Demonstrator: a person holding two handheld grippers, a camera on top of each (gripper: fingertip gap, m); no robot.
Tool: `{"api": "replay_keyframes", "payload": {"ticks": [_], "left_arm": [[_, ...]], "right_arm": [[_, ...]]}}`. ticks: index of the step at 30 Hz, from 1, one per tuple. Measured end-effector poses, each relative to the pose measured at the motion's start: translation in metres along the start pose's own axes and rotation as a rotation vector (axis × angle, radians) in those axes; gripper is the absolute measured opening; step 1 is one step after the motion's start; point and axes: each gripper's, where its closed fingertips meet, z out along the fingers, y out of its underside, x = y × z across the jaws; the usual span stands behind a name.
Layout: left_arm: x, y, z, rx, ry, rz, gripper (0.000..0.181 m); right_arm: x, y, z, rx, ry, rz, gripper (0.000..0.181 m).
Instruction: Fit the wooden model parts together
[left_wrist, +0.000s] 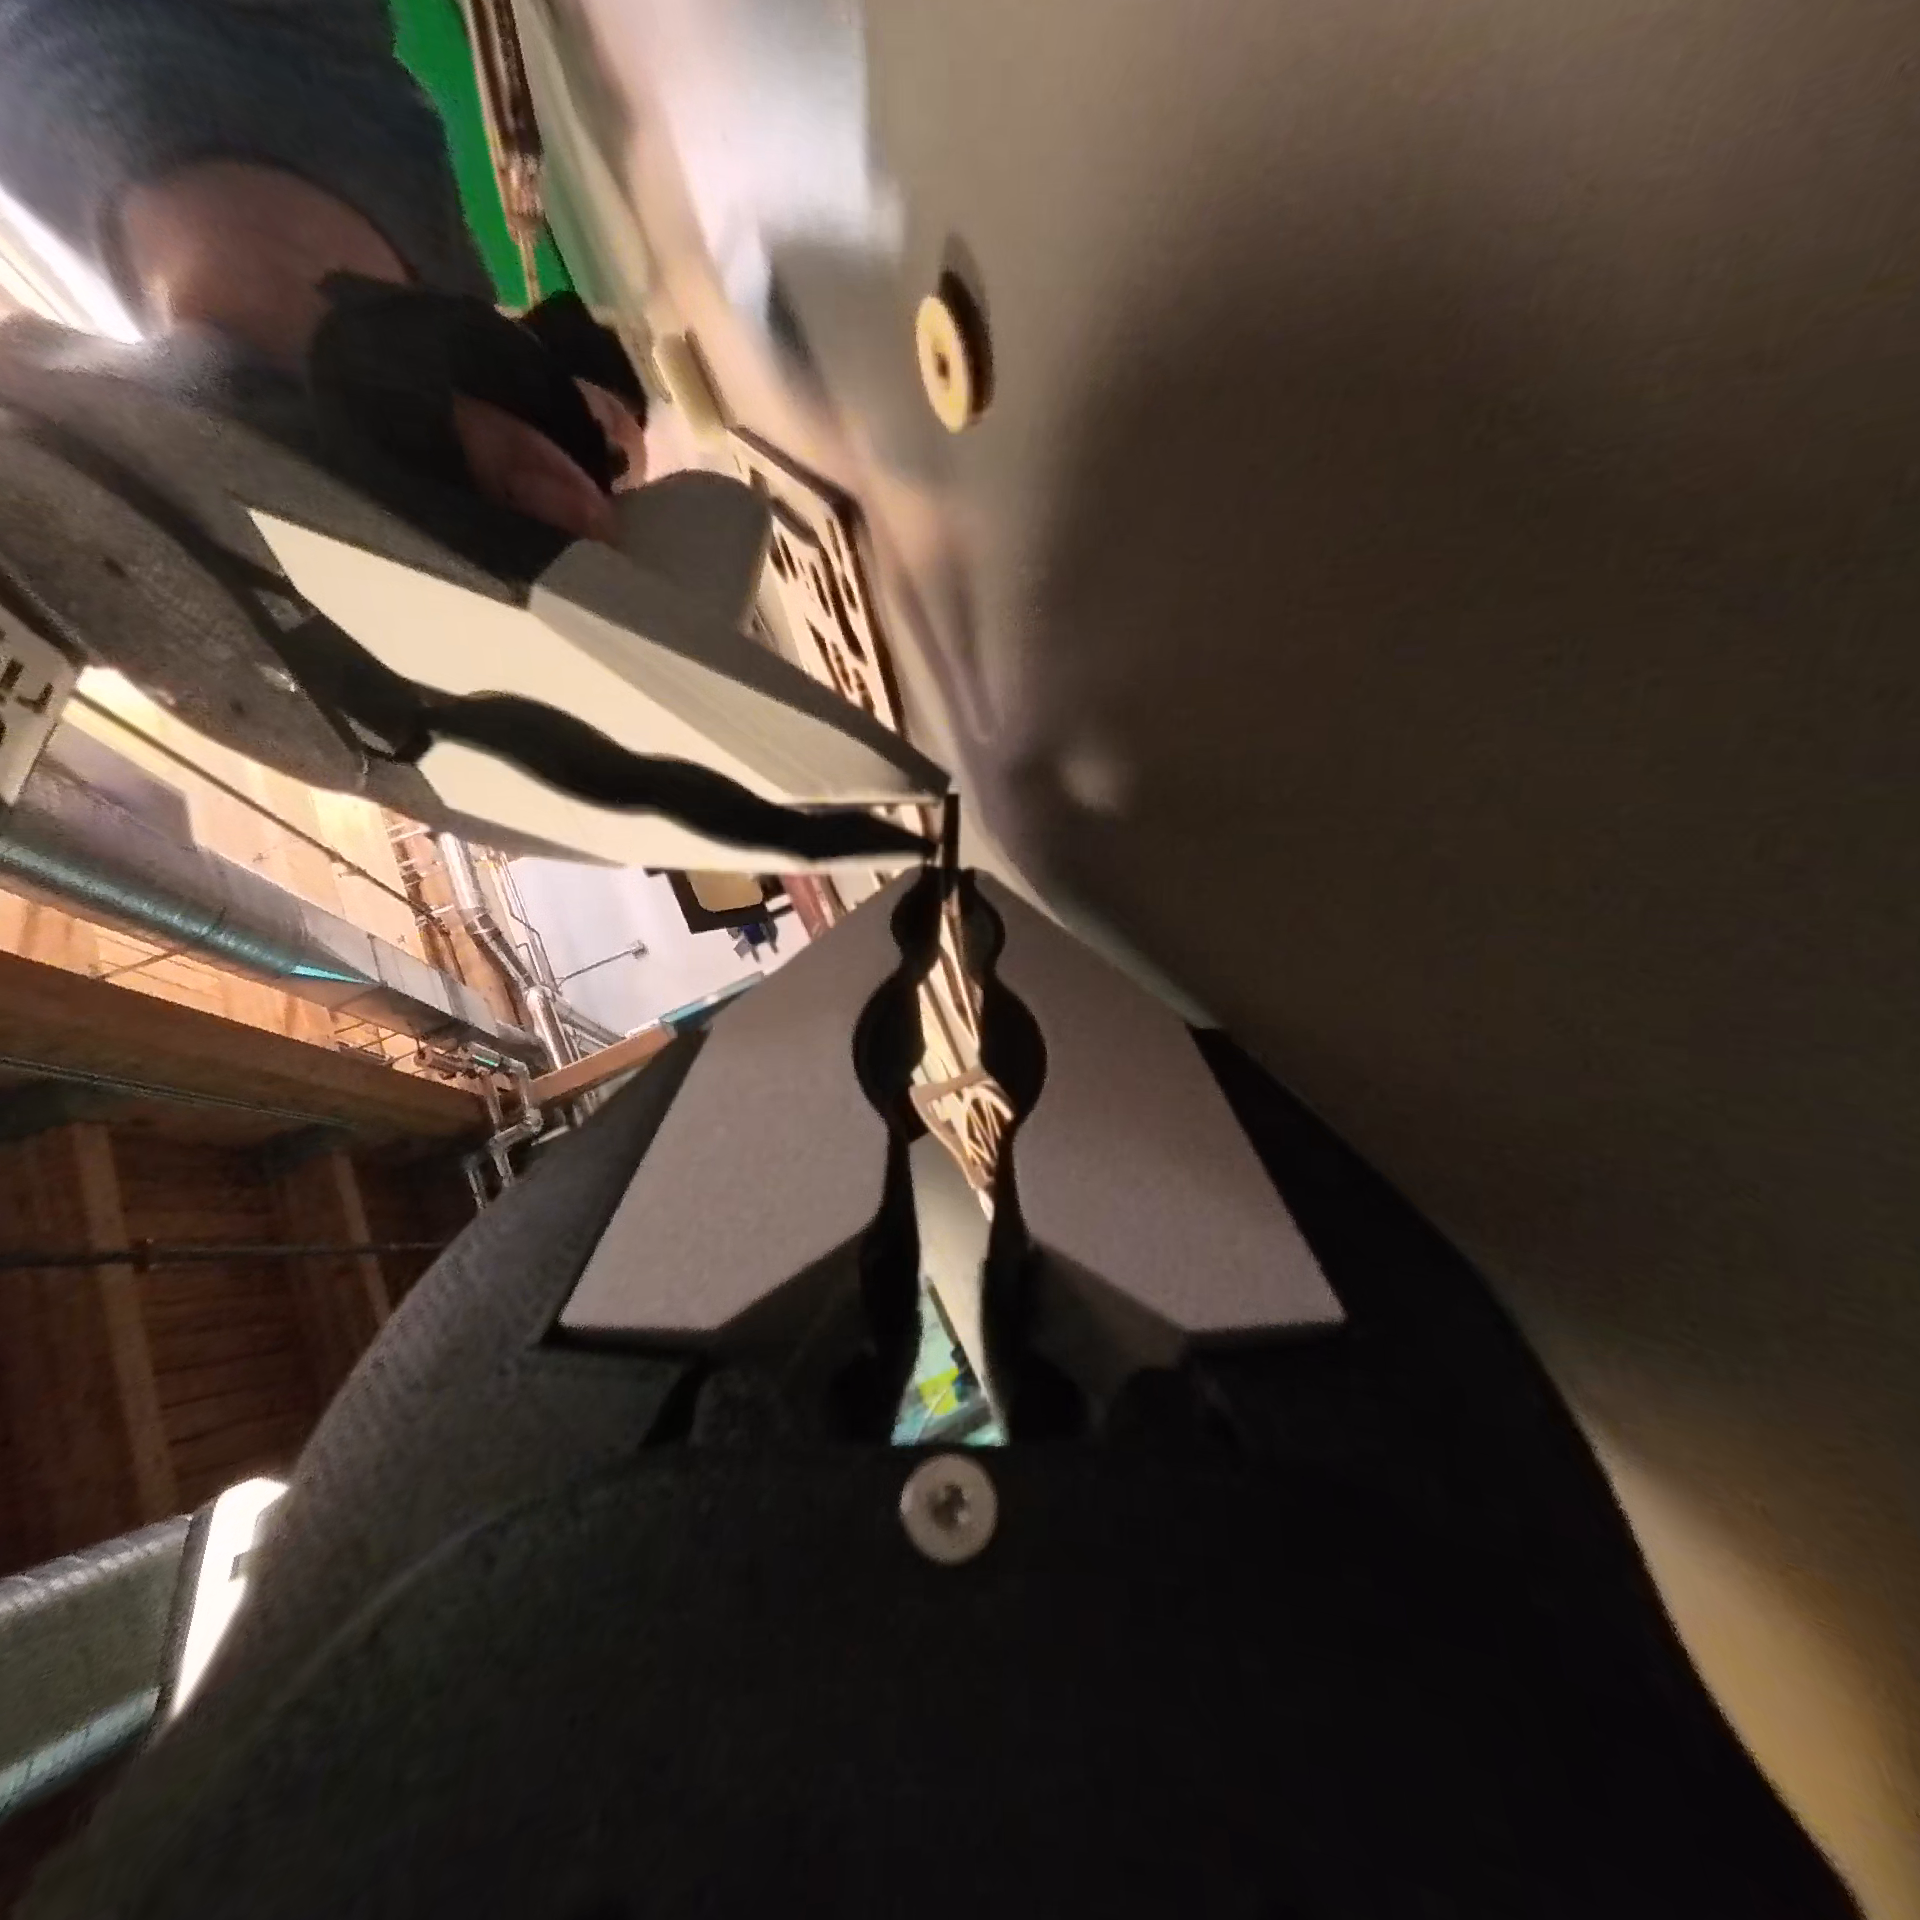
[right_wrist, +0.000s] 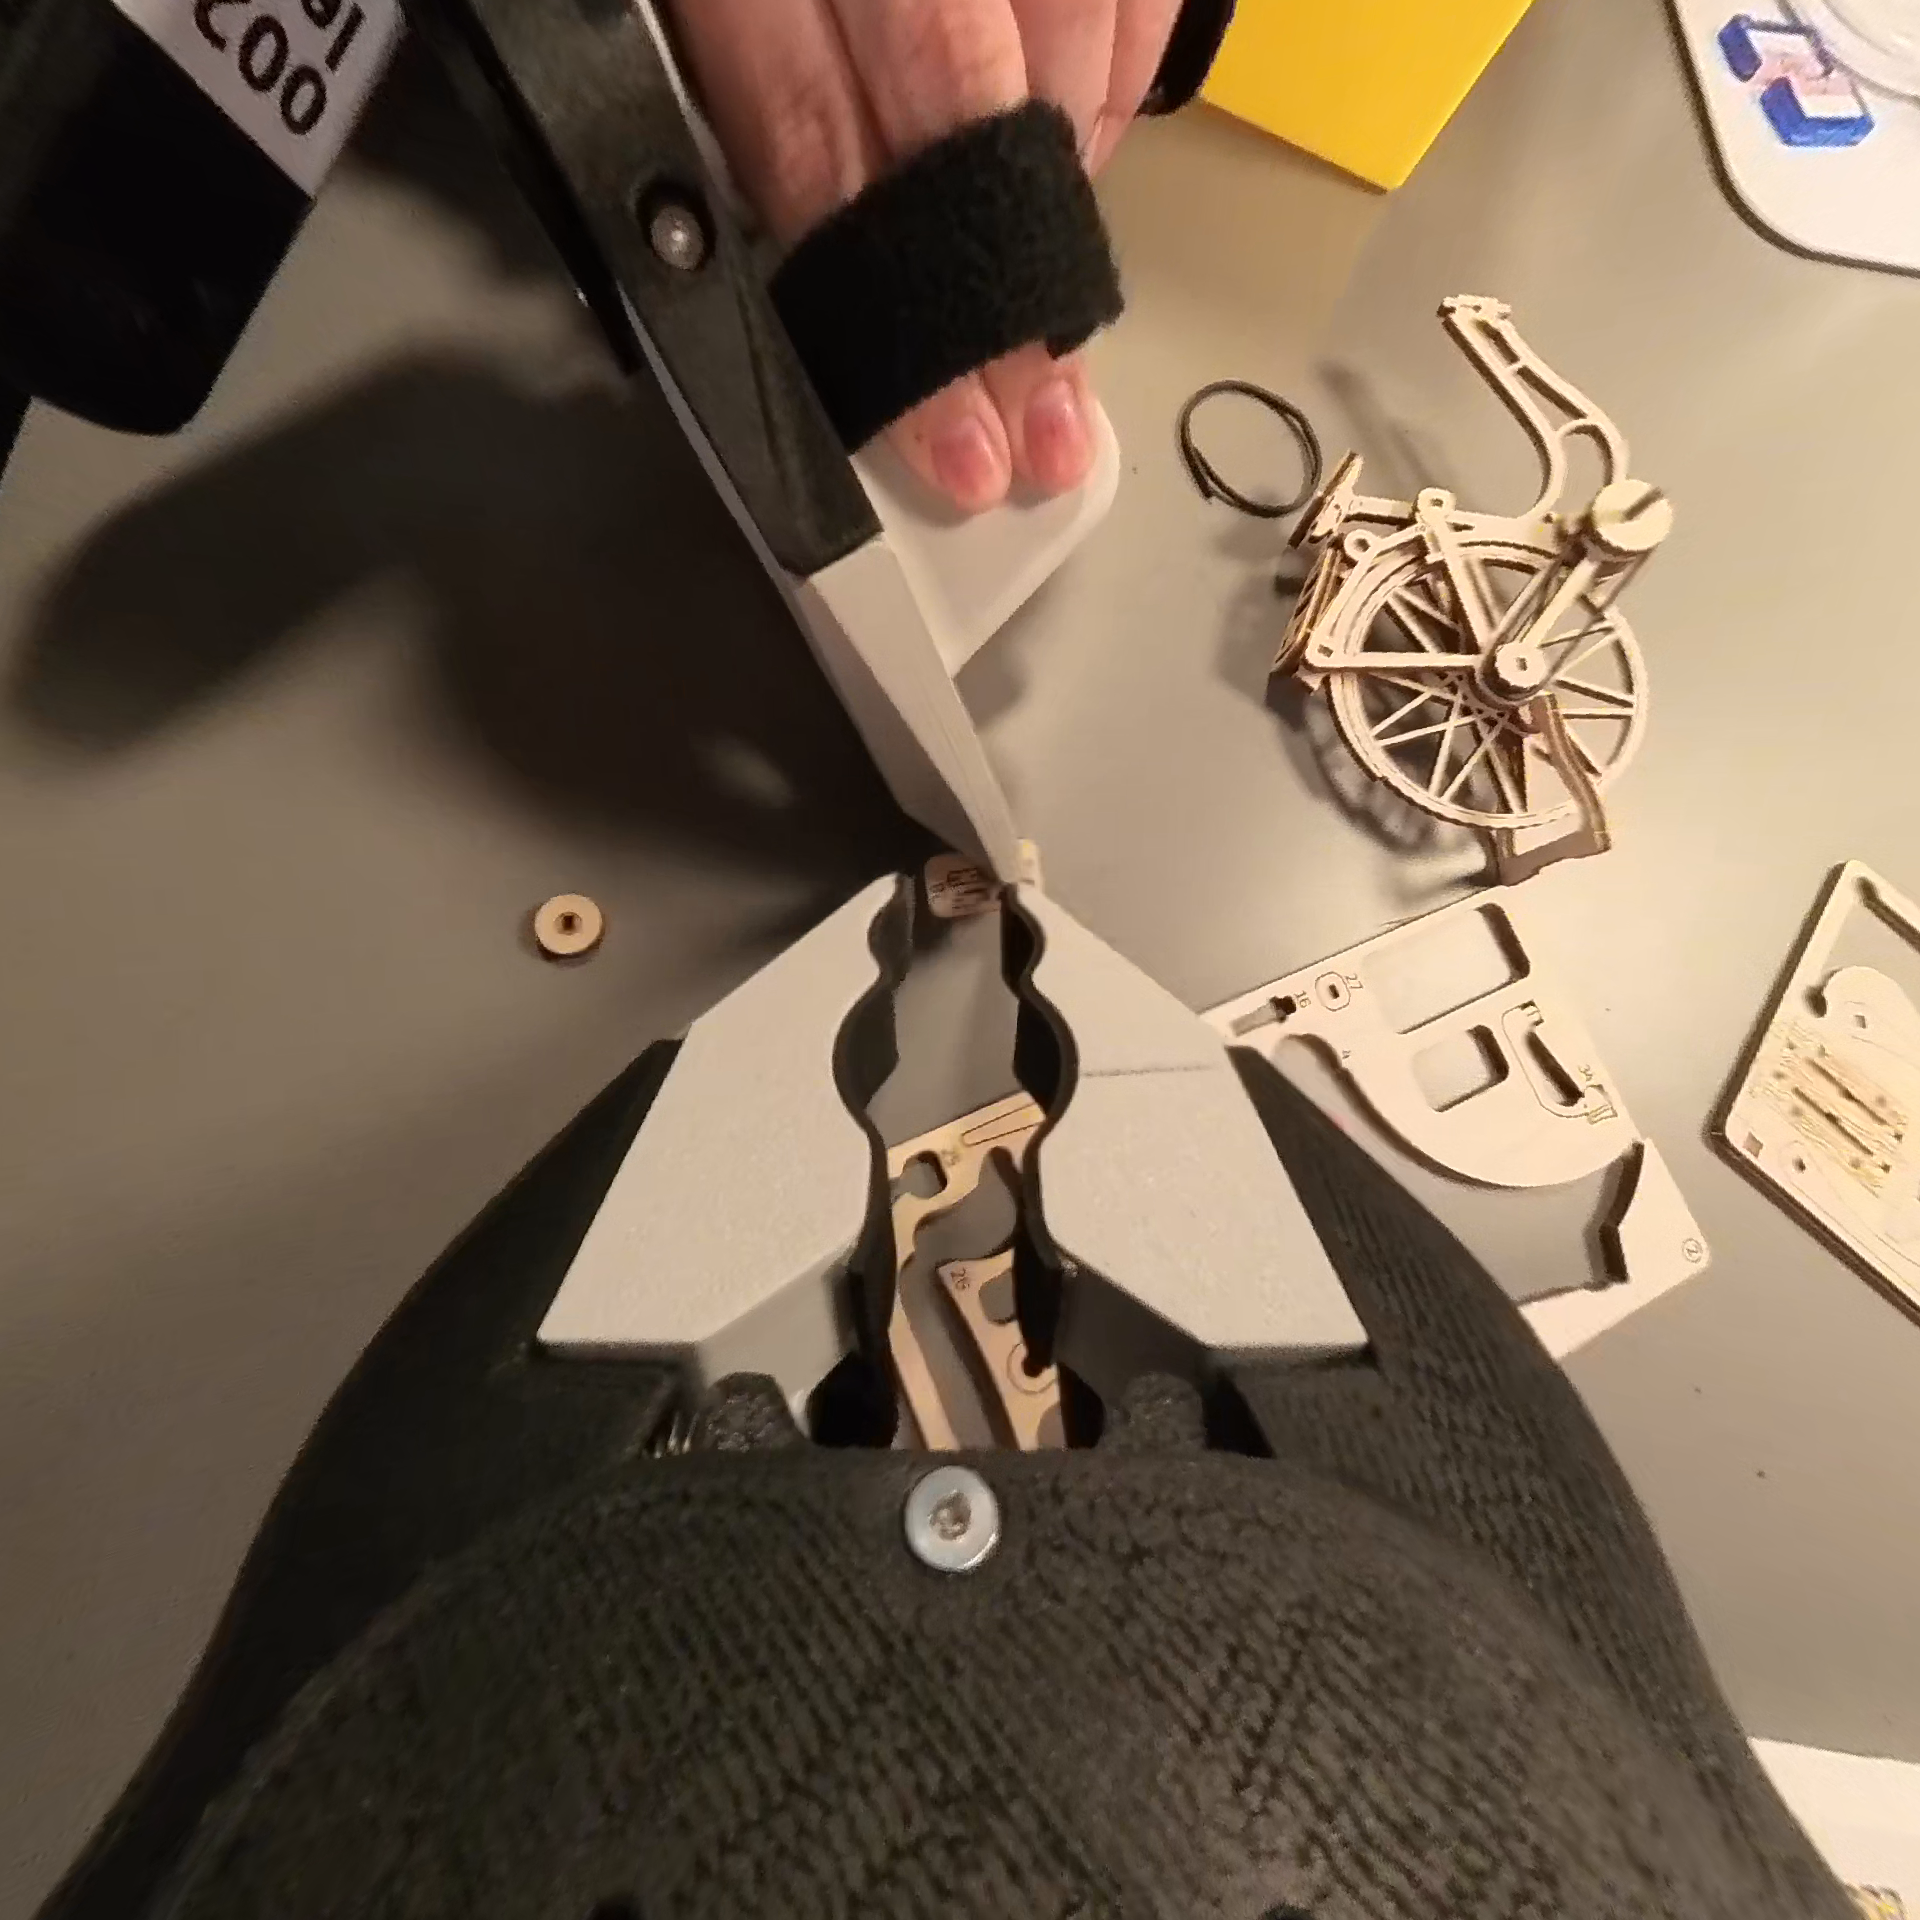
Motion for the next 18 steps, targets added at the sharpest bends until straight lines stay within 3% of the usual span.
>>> {"api": "replay_keyframes", "payload": {"ticks": [4,10,13,16,18], "left_arm": [[0.0,0.003,0.001,-0.016,0.004,-0.006,0.002],[-0.011,0.01,0.002,-0.072,-0.094,0.035,0.002],[-0.017,0.008,0.0,-0.059,-0.147,0.037,0.001],[-0.024,0.007,-0.003,-0.053,-0.183,0.041,0.001],[-0.024,0.007,-0.003,-0.058,-0.186,0.041,0.001]], "right_arm": [[0.001,-0.001,0.0,0.003,0.01,0.0,0.014],[0.009,-0.003,0.0,0.04,0.05,0.025,0.035],[0.016,-0.004,-0.002,0.06,0.103,-0.012,0.026],[0.019,-0.012,-0.007,0.098,0.136,-0.05,0.032],[0.015,-0.015,-0.007,0.117,0.121,-0.068,0.021]]}}
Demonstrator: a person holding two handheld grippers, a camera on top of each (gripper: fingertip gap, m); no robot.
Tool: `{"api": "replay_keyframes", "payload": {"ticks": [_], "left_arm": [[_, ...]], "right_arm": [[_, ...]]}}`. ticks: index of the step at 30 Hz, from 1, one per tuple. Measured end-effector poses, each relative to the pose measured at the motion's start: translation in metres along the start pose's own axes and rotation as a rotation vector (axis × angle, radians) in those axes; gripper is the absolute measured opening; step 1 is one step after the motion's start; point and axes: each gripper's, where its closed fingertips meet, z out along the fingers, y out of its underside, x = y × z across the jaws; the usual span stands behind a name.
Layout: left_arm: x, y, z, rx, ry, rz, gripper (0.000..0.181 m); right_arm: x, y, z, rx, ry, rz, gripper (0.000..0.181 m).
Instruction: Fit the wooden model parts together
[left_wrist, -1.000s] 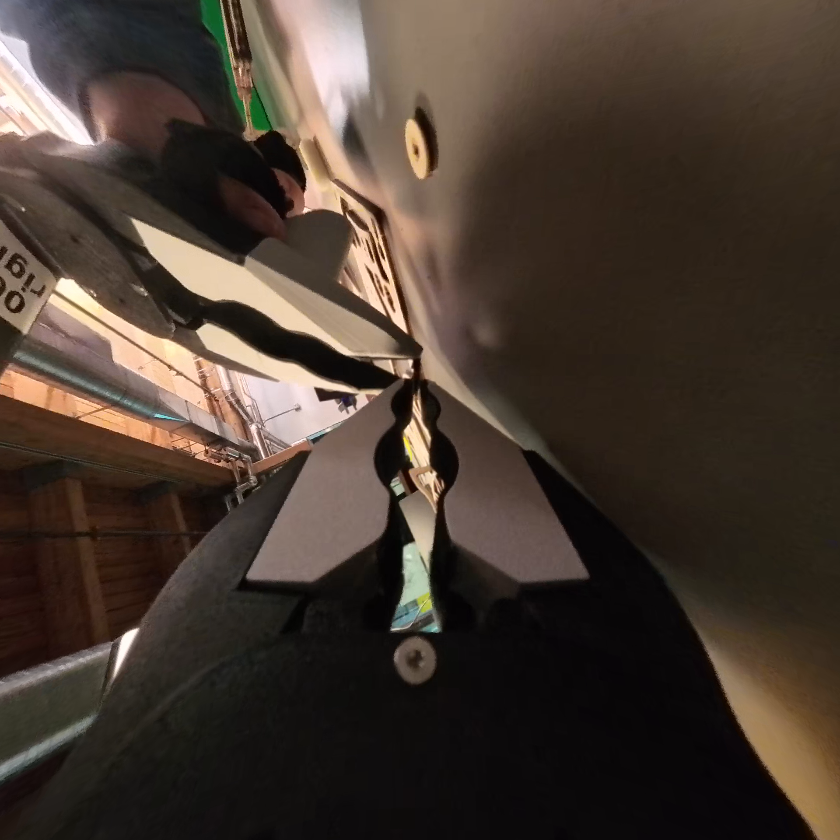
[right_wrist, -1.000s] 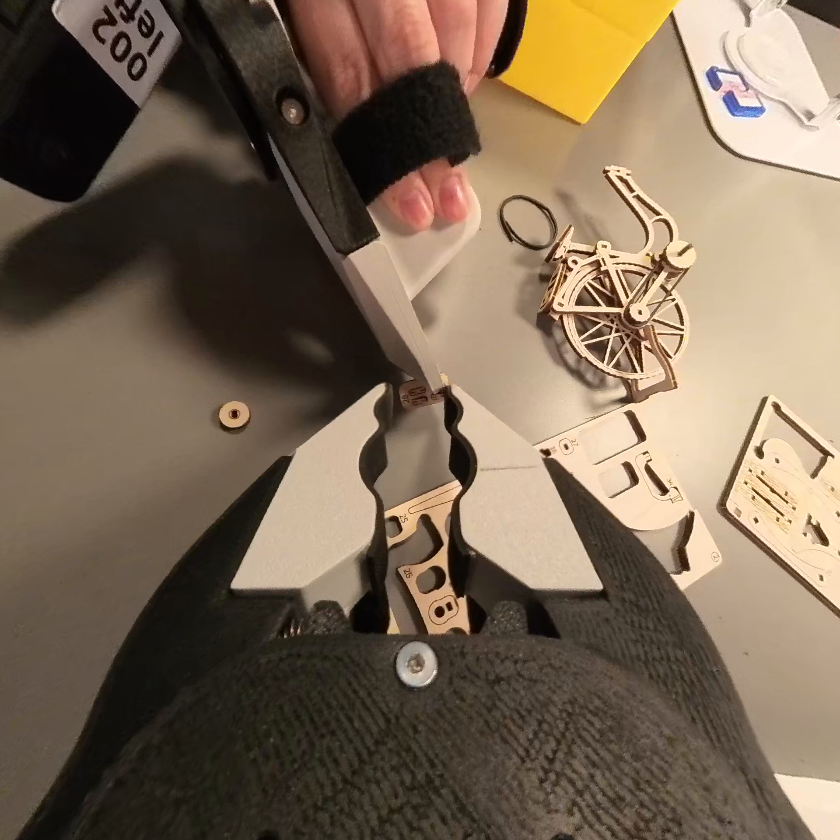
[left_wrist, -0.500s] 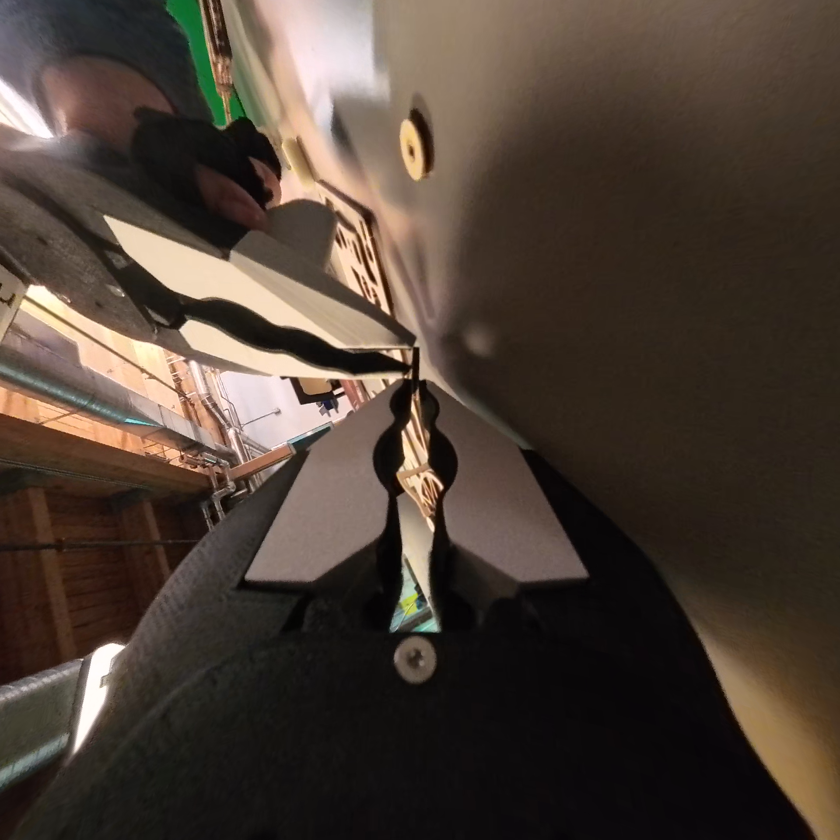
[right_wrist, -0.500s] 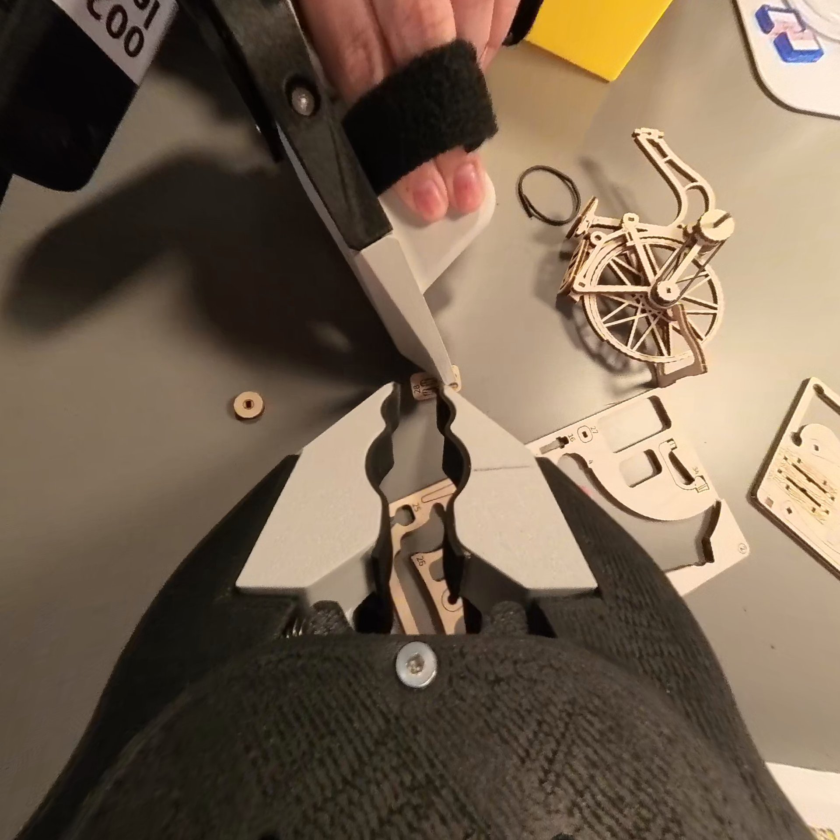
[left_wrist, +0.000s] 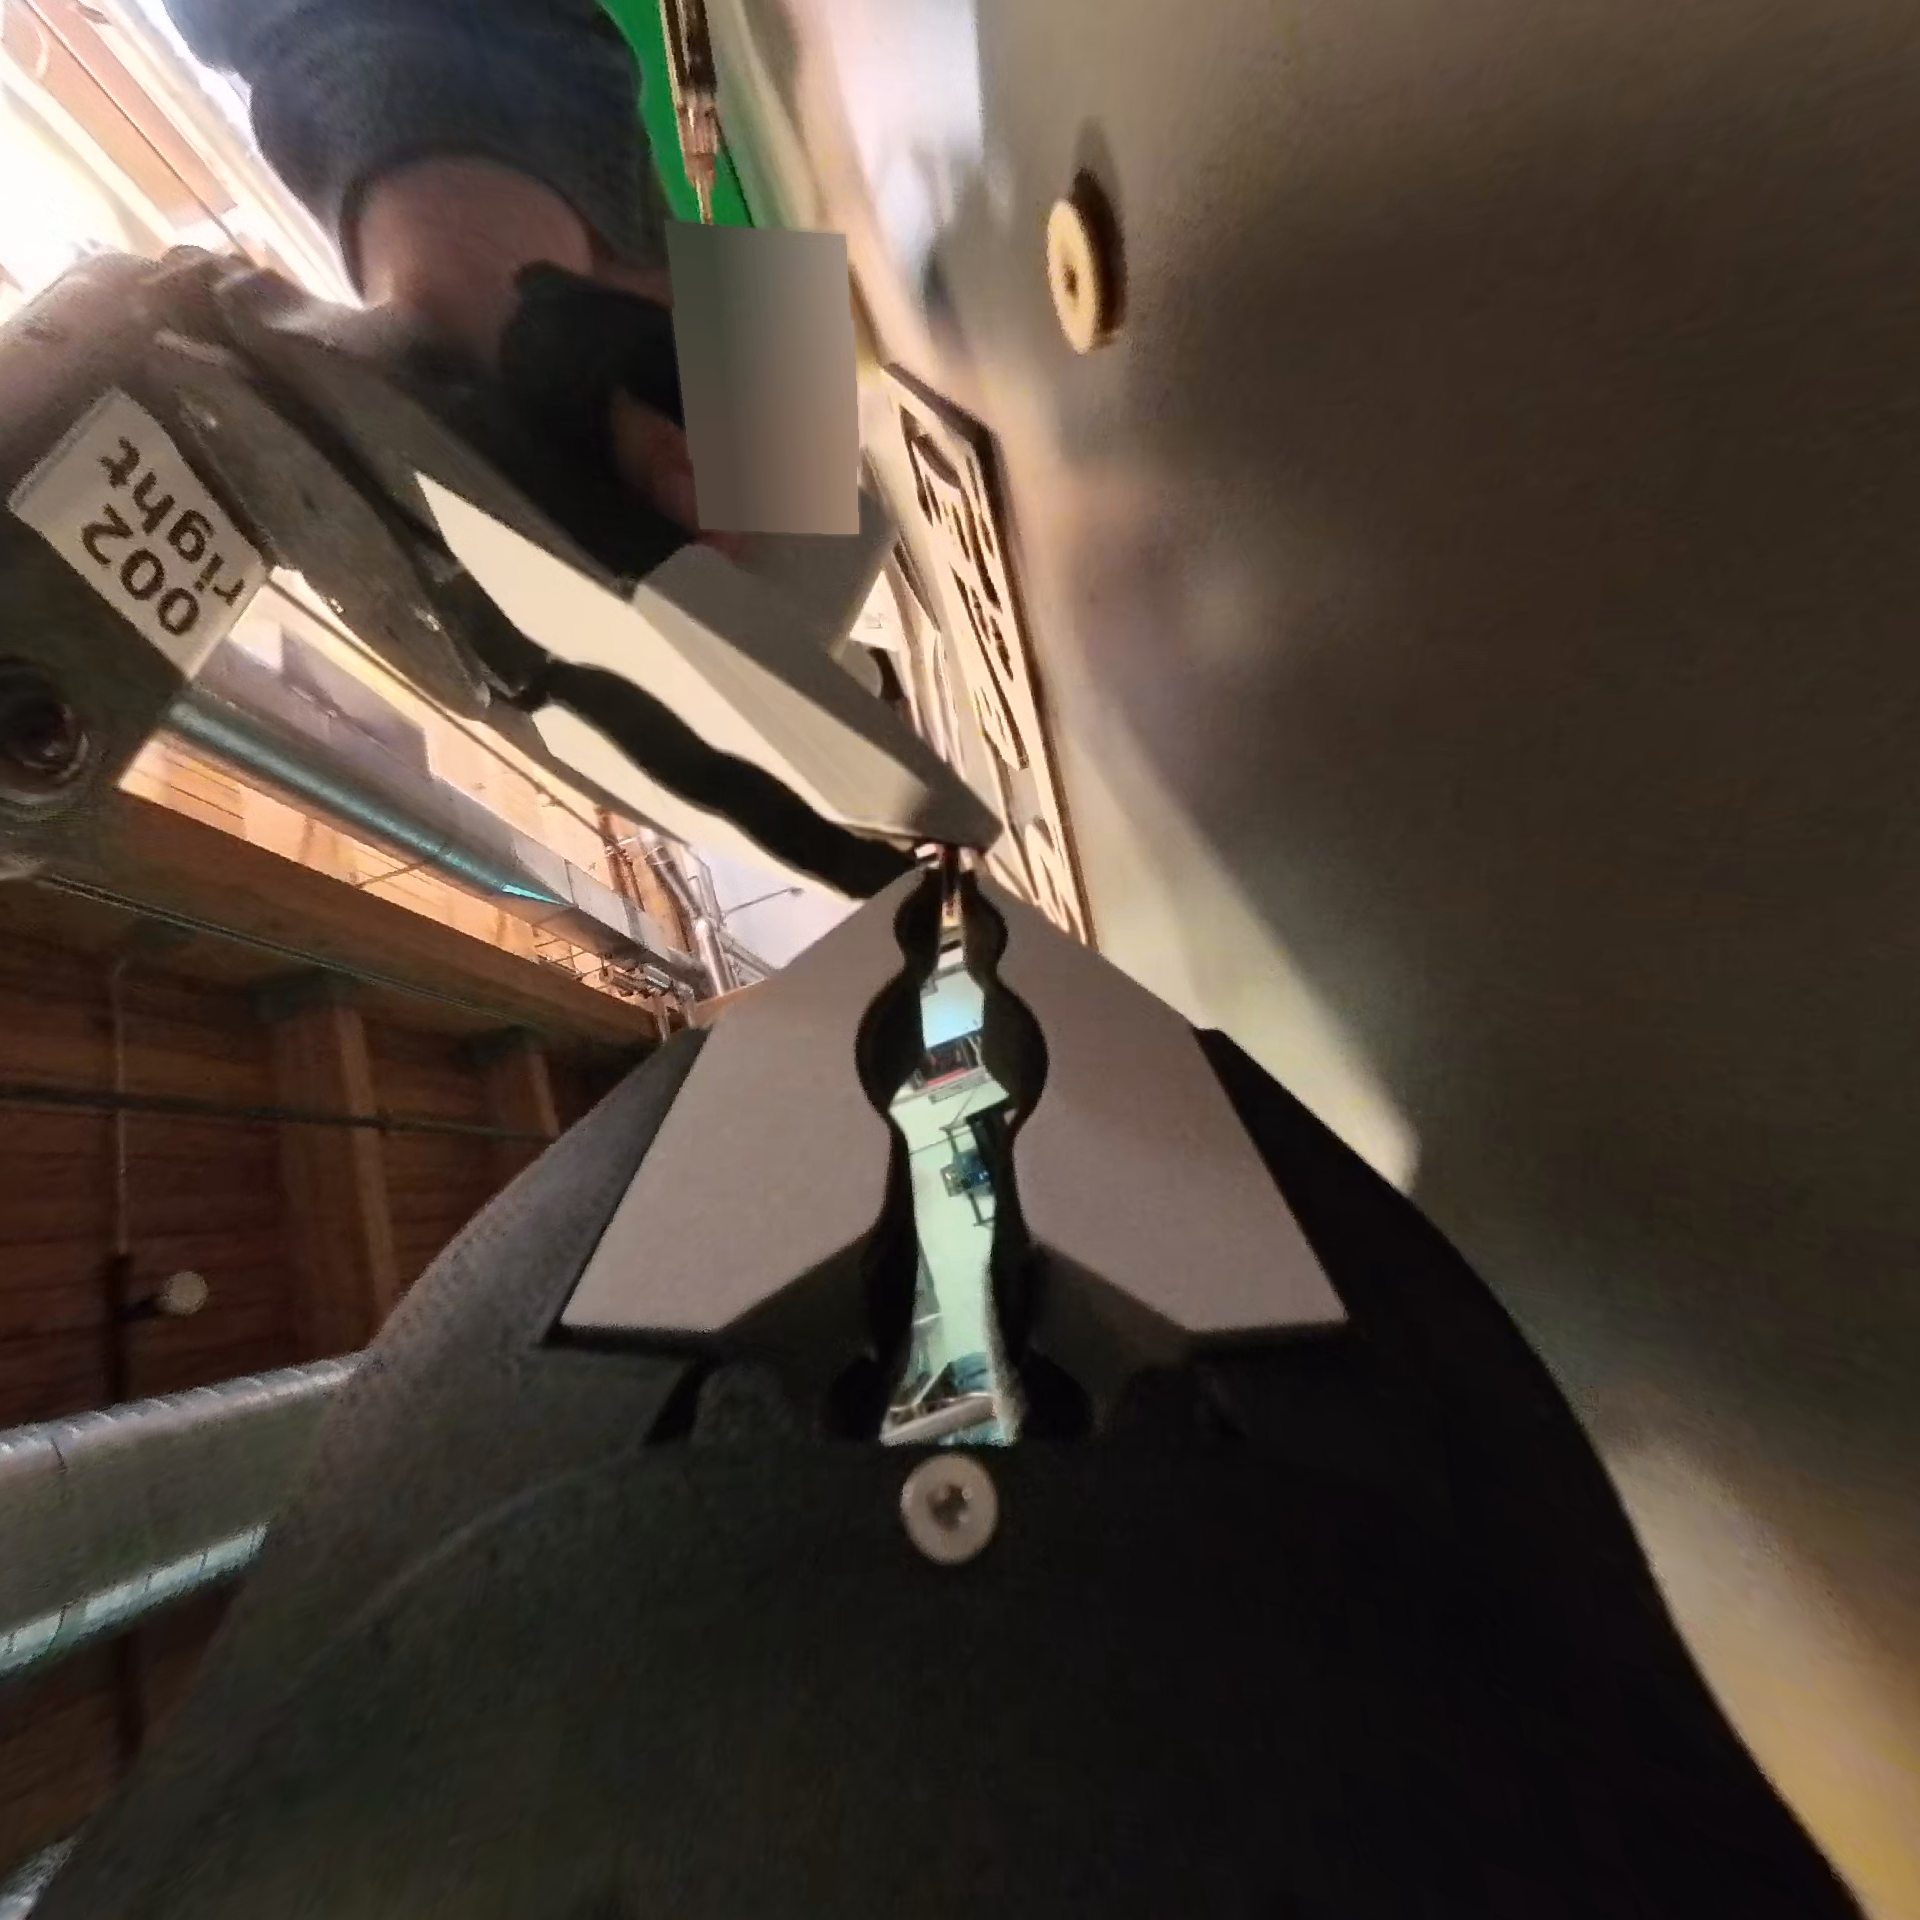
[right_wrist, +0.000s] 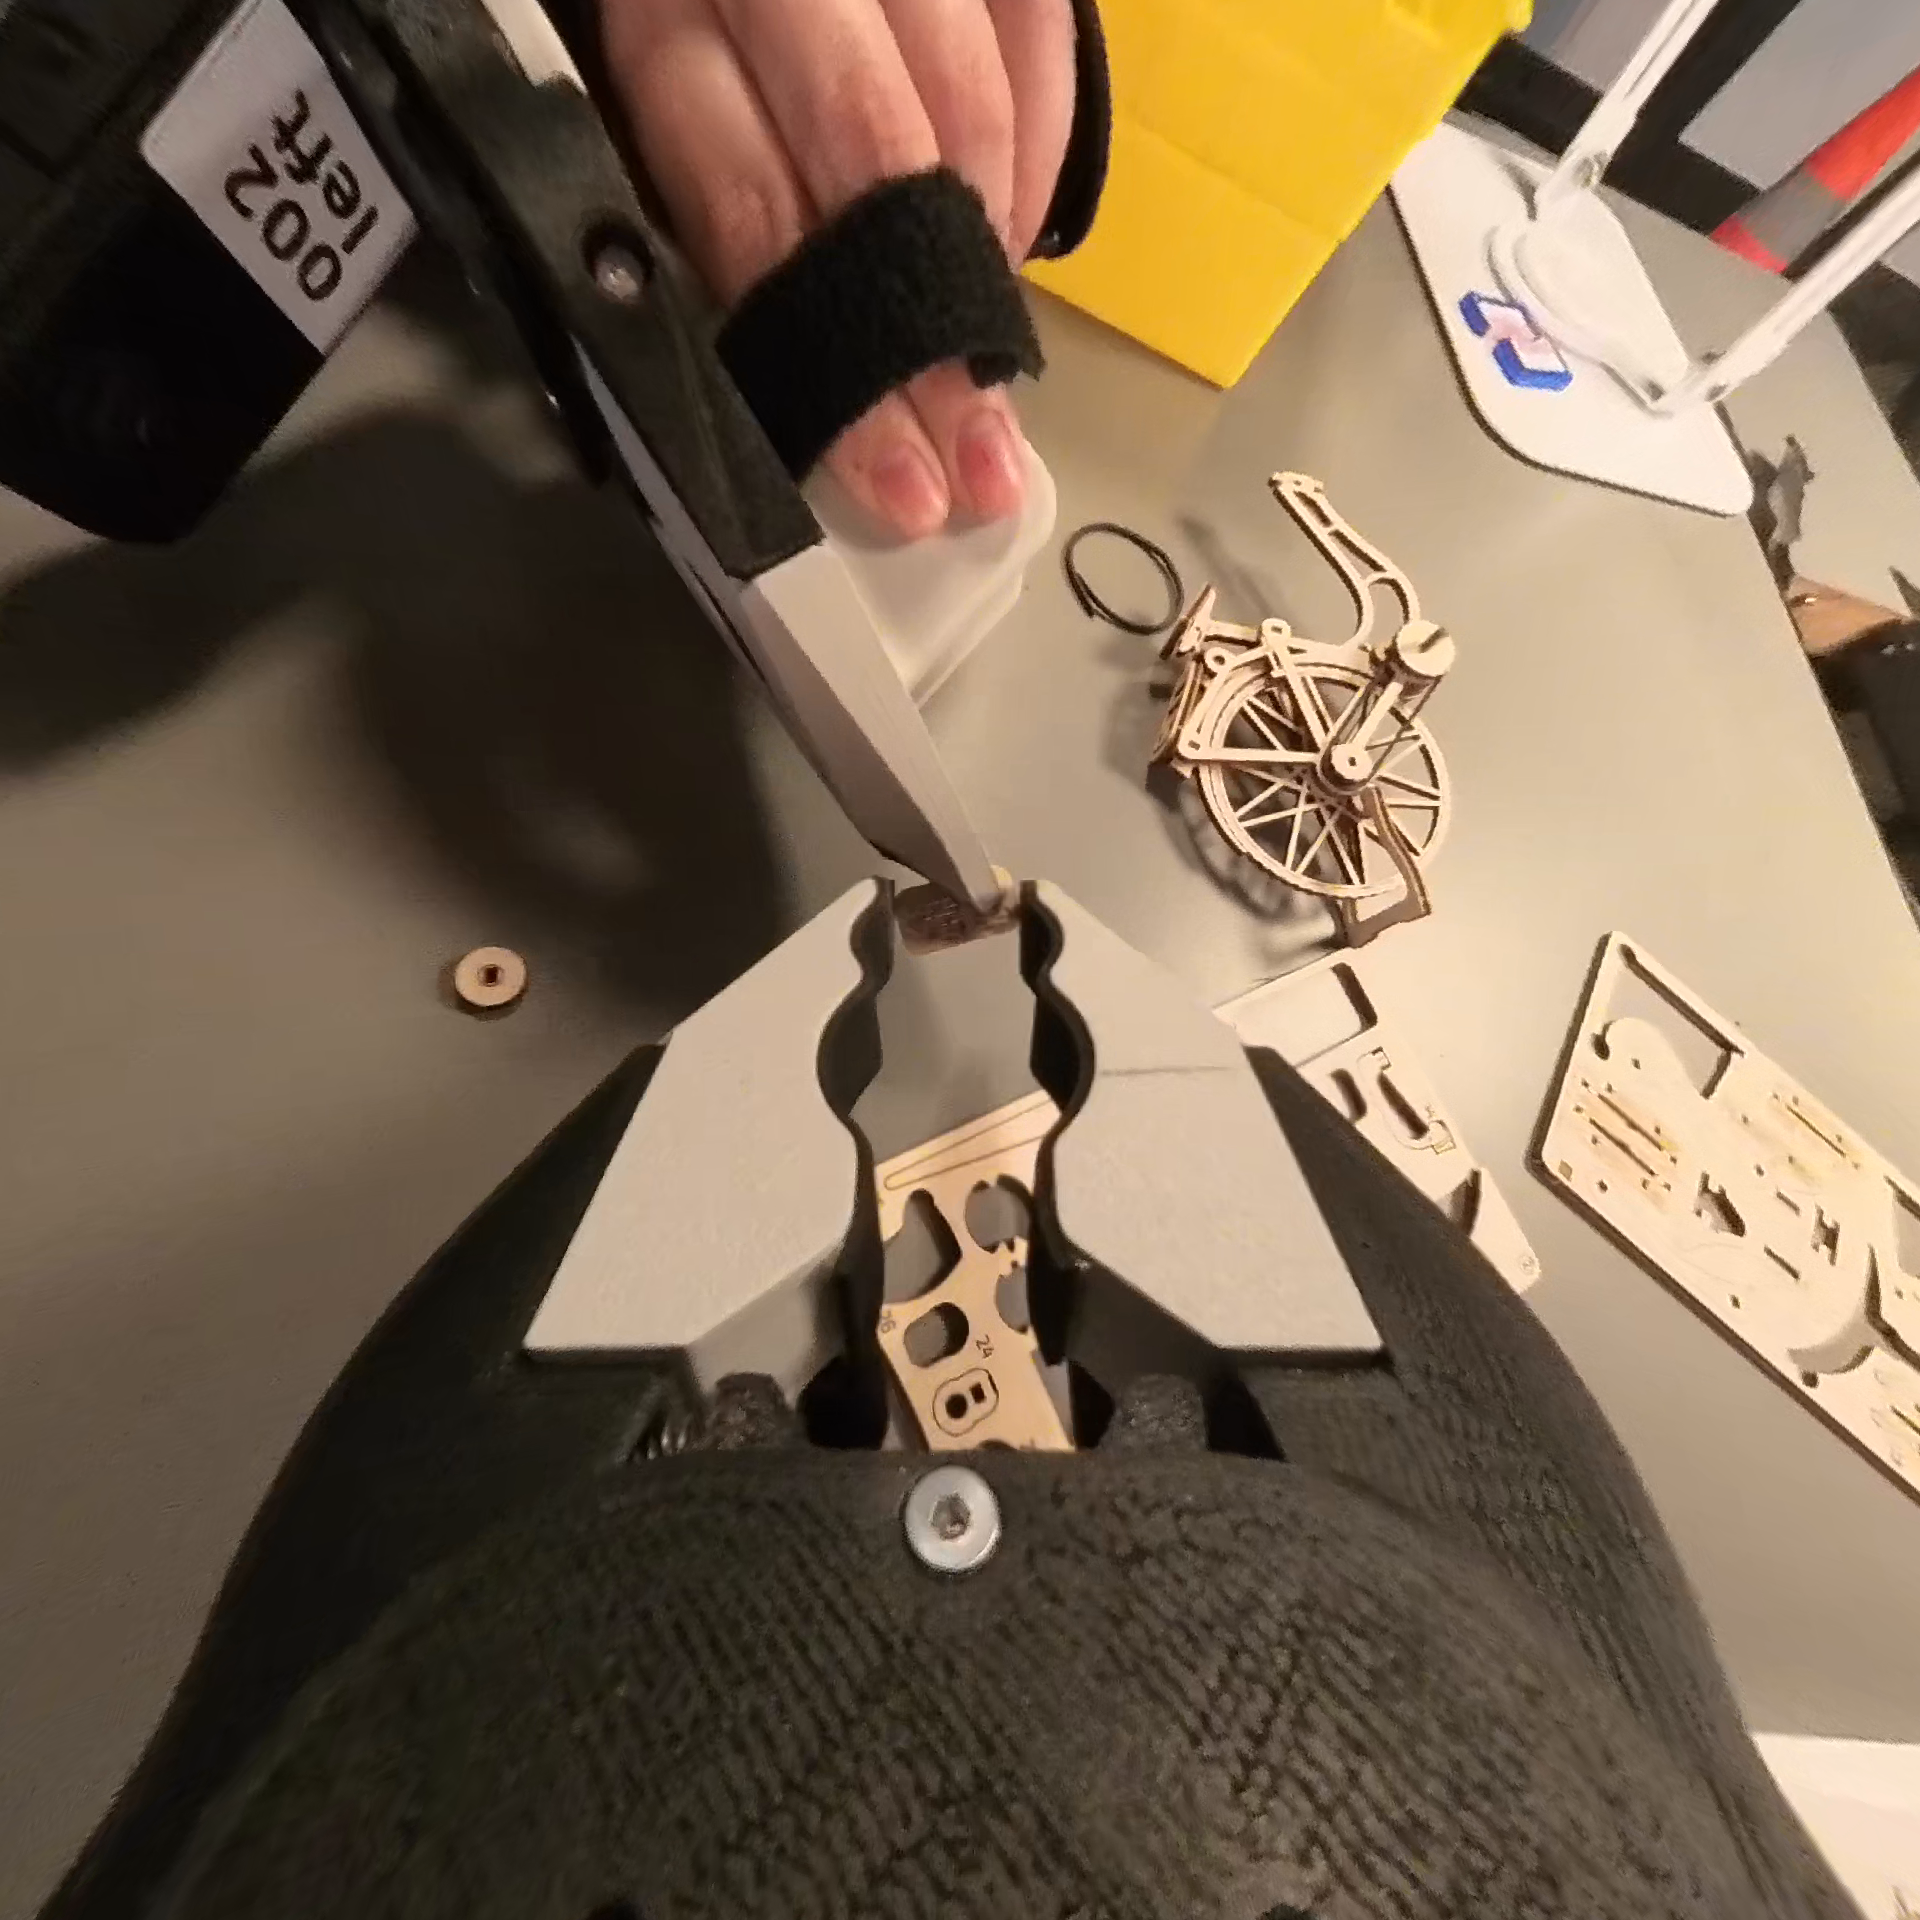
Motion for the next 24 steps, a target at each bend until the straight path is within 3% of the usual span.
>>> {"api": "replay_keyframes", "payload": {"ticks": [2,5,8,12,14,16,18,24], "left_arm": [[0.0,-0.001,0.0,0.01,-0.004,-0.052,0.001],[0.001,0.009,0.003,-0.015,0.069,-0.39,0.005],[-0.015,0.023,0.003,0.012,0.106,-0.926,0.02],[-0.052,0.029,-0.001,0.313,0.149,-1.724,0.033],[-0.057,0.043,-0.004,0.418,0.171,-1.999,0.039],[-0.05,0.053,-0.002,0.418,0.186,-2.126,0.044],[-0.042,0.049,0.0,0.406,0.242,-2.141,0.041],[-0.044,0.043,0.0,0.464,0.289,-2.177,0.001]], "right_arm": [[-0.001,0.0,0.0,-0.001,-0.002,-0.011,0.021],[0.009,0.001,-0.001,-0.006,0.056,-0.019,0.021],[0.029,0.004,-0.006,-0.006,0.191,-0.06,0.021],[0.042,-0.006,-0.011,0.049,0.314,-0.141,0.02],[0.045,-0.009,-0.012,0.057,0.364,-0.194,0.021],[0.047,-0.014,-0.014,0.078,0.401,-0.234,0.02],[0.048,-0.019,-0.017,0.108,0.424,-0.251,0.02],[0.045,-0.035,-0.021,0.208,0.453,-0.274,0.021]]}}
